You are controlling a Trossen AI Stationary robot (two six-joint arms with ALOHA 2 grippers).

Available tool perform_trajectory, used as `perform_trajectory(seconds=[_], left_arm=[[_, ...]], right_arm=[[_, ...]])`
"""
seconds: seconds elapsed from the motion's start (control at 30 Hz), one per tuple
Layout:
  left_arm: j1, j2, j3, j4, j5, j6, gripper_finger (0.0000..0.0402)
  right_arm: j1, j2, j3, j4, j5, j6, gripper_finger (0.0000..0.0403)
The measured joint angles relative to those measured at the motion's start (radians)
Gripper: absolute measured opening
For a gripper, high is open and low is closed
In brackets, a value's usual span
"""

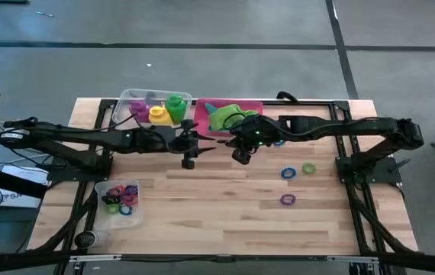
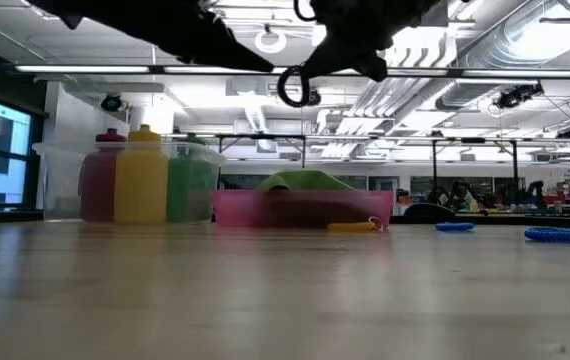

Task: Pick & Place Sports Items
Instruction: Put the black spring keychain into the bottom transparent bin

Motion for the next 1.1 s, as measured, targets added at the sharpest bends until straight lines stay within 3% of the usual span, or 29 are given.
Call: perform_trajectory(seconds=[0.4,0.9,1.1], left_arm=[[0.047,0.052,0.002,0.110,0.032,-0.019,0.0143],[0.011,0.111,0.002,0.165,0.015,-0.018,0.0143],[0.011,0.111,0.002,0.165,-0.021,-0.014,0.0110]], right_arm=[[0.022,0.000,0.000,0.074,0.000,0.005,0.0000],[0.047,-0.001,0.000,0.082,0.026,0.005,0.0000],[0.046,-0.001,0.000,0.082,0.026,0.005,0.0000]])
